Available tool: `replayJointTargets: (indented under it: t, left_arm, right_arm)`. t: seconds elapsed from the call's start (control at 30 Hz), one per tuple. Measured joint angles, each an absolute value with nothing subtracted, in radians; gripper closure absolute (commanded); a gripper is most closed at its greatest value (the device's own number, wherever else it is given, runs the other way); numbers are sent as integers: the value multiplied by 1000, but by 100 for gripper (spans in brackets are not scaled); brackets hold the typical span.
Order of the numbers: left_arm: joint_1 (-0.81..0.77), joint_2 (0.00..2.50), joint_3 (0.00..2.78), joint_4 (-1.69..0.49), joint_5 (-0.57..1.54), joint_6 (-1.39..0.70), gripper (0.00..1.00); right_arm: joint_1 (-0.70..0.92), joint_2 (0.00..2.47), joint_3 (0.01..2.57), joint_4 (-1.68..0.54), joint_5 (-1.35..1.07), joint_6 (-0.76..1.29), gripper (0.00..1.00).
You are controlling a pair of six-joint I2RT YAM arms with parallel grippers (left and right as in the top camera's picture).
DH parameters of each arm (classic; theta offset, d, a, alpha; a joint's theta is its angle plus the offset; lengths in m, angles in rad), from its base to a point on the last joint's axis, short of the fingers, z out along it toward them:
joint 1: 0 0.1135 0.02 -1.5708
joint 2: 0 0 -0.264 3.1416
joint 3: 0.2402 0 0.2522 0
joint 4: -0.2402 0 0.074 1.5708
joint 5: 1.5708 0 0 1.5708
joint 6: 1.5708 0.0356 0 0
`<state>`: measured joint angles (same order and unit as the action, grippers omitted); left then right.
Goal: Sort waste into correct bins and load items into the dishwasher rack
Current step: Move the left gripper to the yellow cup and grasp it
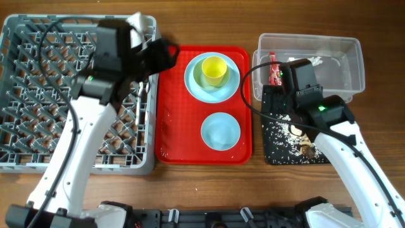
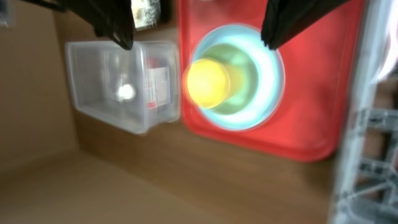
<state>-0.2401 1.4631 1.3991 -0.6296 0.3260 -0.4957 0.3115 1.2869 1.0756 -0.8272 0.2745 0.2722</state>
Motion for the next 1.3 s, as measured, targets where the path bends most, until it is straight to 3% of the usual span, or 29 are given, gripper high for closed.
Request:
replayJointTargets:
  t: [0.03,0.1,0.13,0.27,0.33,0.47,0.9,1.3]
  left_arm:
    - [-271,1490,1473,-665,312,-494,50]
    - [-332,1559,1642,-729,281,-480,93]
    - [-369,1612,1747,-758,270,-468,96]
    - [-428,1748,1901,-778,250,-443,96]
    - [-451,1825,1907,-794,244,-434,85]
    - [-498,1979,1907,-808,230,-419,80]
    - [-622,2125,1906,-818,6,-400,85]
    - [-621,2196,1905,-820,-31,-379,80]
  right_arm:
    - [311,1287,1076,-827,274,272,0]
    - [311,1287,1076,-827,274,273,0]
    - [311,1287,1076,-828,274,272,0]
    - [311,1287,1076,-827,274,272,0]
    - [311,1287,1076,-827,274,273,0]
    - [311,1287,1076,-827,274,272,0]
    - [311,1287,1076,-827,274,272,0]
    - [311,1287,1076,-827,274,273,0]
